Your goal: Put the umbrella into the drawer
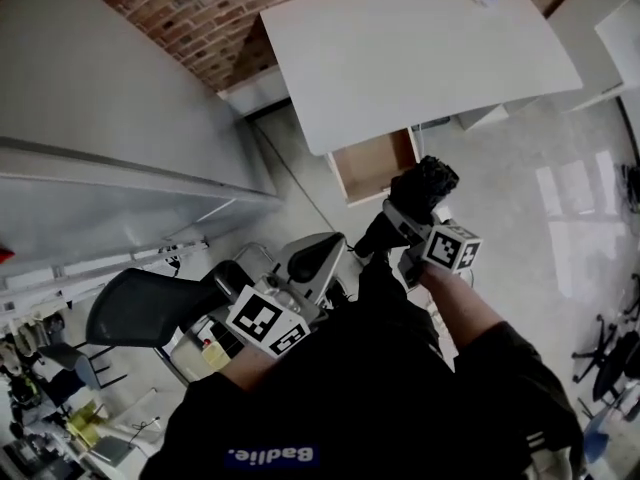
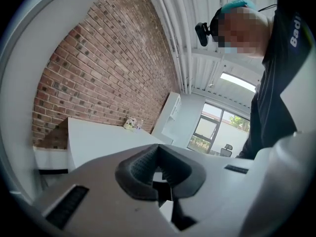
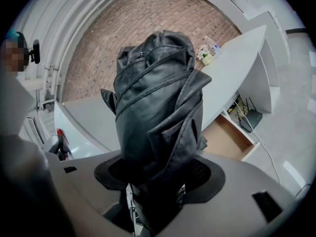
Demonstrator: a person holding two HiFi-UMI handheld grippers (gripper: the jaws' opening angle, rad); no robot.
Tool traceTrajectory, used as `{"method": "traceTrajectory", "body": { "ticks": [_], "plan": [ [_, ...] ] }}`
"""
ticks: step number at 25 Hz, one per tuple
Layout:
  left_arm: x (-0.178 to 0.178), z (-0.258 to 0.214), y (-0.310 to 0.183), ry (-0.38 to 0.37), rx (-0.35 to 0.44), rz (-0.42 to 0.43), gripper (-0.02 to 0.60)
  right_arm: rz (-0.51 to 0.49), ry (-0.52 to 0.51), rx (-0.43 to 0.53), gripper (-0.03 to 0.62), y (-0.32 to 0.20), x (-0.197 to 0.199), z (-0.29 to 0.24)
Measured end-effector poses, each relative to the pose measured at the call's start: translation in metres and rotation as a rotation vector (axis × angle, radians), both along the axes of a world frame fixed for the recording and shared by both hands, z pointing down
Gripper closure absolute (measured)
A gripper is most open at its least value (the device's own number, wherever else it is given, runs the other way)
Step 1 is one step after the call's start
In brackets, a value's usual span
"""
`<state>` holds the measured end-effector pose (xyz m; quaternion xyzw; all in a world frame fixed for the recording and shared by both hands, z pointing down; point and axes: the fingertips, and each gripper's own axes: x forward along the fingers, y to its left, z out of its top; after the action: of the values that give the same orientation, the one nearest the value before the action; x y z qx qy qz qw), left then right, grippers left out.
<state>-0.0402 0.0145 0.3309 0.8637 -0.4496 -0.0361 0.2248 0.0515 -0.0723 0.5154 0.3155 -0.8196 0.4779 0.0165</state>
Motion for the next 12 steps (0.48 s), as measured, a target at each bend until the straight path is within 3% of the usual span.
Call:
{"method": "traceTrajectory", "body": {
  "ticks": [12],
  "plan": [
    [0.01,0.041,-0.055,-0.01,-0.088,-0.063,0.584,0.046,0.016,-0.183,0.304,-0.068,0.008,0.117]
  ]
}}
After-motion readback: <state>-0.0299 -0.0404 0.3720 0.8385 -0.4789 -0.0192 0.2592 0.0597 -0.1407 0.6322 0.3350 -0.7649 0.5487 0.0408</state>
